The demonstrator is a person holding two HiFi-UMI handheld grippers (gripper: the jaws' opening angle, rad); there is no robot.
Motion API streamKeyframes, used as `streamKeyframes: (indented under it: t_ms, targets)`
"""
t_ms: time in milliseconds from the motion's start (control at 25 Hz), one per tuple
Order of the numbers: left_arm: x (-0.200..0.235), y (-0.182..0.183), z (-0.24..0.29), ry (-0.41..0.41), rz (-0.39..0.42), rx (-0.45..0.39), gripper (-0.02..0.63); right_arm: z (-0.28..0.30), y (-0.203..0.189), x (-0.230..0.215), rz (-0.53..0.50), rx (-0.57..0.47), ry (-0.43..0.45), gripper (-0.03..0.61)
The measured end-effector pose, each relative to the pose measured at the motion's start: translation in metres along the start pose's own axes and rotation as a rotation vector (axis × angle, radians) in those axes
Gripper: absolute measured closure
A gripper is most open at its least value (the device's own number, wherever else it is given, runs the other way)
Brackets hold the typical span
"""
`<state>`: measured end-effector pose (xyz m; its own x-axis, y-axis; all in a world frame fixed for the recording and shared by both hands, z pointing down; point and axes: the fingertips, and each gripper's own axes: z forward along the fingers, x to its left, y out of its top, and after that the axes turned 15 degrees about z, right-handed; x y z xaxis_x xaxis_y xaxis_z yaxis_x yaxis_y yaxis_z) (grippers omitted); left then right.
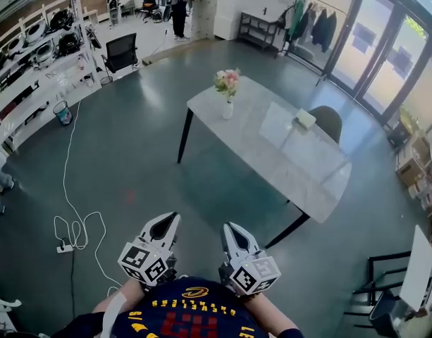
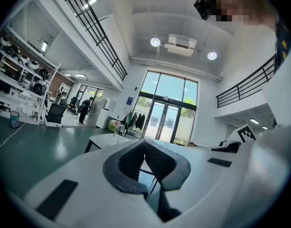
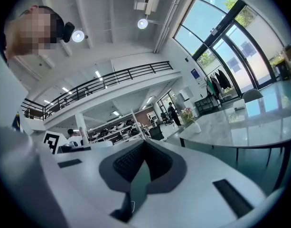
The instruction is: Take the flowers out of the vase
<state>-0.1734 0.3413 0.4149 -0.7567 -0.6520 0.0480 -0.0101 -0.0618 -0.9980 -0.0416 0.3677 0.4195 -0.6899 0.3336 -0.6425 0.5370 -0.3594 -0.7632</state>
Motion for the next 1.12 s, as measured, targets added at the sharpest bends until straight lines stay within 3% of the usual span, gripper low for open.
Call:
streamKeyframes:
  t_ms: [360, 640, 1120]
  targets:
    - [0.034, -0.015, -0.014, -0.024, -0.05, 0.009, 0.611, 0.023, -0.022, 0.011, 0.009, 0.001, -0.064, 0.571]
    - [0.049, -0.029, 0.011, -0.018, -0.078, 0.023, 0.611, 0.046, -0.025, -0.024, 0.076, 0.023, -0.097, 0.571]
    - [0.082, -0.017, 0.123, 0.093, -0.015, 0.078, 0.611, 0.136, 0.043, -0.102, 0.138, 0.072, 0.023, 0.571]
